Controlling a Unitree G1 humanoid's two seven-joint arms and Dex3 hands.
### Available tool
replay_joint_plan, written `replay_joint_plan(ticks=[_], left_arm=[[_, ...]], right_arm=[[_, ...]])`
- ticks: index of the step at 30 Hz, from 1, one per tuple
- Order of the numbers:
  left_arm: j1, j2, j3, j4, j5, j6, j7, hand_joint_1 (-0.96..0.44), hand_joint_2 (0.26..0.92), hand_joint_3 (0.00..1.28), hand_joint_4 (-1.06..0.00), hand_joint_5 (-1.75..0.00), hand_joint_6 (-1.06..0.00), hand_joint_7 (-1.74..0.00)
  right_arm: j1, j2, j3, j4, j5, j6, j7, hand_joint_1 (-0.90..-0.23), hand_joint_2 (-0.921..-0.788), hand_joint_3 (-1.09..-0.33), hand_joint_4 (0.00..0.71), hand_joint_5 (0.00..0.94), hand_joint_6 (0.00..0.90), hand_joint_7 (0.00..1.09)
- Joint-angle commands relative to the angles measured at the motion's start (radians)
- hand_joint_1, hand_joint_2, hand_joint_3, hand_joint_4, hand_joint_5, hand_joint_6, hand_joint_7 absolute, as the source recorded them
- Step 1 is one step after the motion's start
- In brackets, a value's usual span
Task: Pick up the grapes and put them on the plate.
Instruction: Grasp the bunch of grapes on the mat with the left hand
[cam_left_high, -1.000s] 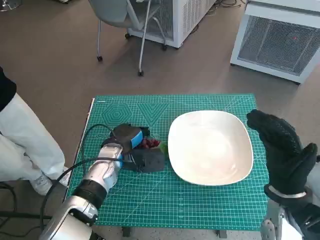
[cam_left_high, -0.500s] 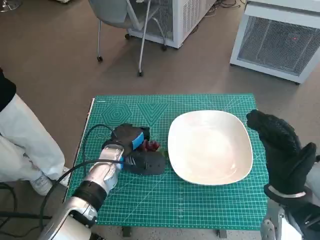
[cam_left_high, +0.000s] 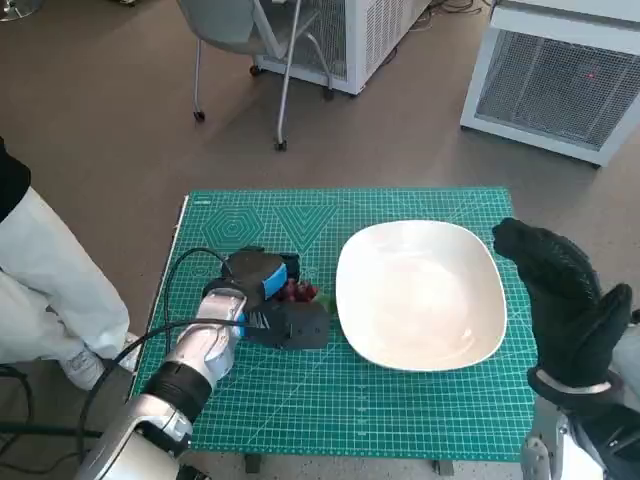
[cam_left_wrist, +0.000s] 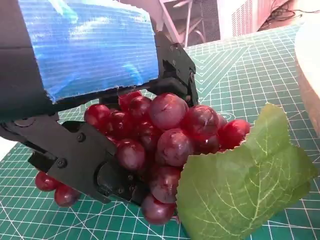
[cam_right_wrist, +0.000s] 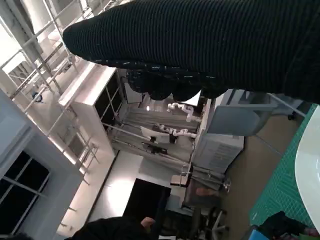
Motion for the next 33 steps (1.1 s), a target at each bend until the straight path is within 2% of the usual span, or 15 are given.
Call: replay_joint_plan(ticks=[1,4,10,16,24,30,33], left_arm=[[0.03,0.007,-0.003,0.007,-0.005,0.013,-0.02,0.01,0.921,0.22,-0.46,-1.58,-0.56,-1.06],[0.031,0.008,-0.001,0.0,-0.007,0.017,-0.026,0.01,0.921,0.23,-0.45,-1.6,-0.55,-1.06],[0.036,0.017,0.006,-0.032,-0.013,0.026,-0.042,0.0,0.921,0.25,-0.44,-1.45,-0.47,-1.32],[0.054,0.037,0.013,-0.089,-0.015,0.029,-0.06,0.01,0.921,0.25,-0.42,-1.59,-0.53,-1.13],[0.087,0.079,0.034,-0.208,-0.019,0.04,-0.097,0.01,0.921,0.24,-0.39,-1.65,-0.57,-1.05],[0.125,0.118,0.07,-0.362,-0.023,0.071,-0.144,0.0,0.905,0.26,-0.45,-1.45,-0.5,-1.29],[0.149,0.137,0.093,-0.456,-0.022,0.097,-0.173,0.0,0.831,0.39,-0.43,-1.53,-0.54,-1.24]], right_arm=[[0.003,-0.004,-0.003,0.016,-0.001,0.004,0.004,-0.475,-0.921,-0.542,0.637,0.001,0.325,0.64],[0.002,-0.004,-0.002,0.017,-0.001,0.004,0.003,-0.475,-0.921,-0.542,0.637,0.001,0.326,0.64],[0.003,-0.004,-0.003,0.018,-0.003,0.0,0.003,-0.475,-0.921,-0.542,0.637,0.001,0.327,0.64],[0.003,-0.004,-0.003,0.02,-0.001,-0.003,0.004,-0.475,-0.921,-0.542,0.637,0.001,0.328,0.64],[-0.001,-0.003,-0.002,0.026,-0.001,-0.005,0.004,-0.475,-0.921,-0.542,0.637,0.001,0.329,0.63],[-0.004,-0.002,-0.002,0.03,0.0,-0.006,0.004,-0.474,-0.921,-0.543,0.637,0.001,0.33,0.63],[-0.006,-0.003,-0.003,0.032,0.0,-0.006,0.004,-0.474,-0.921,-0.543,0.637,0.001,0.33,0.63]])
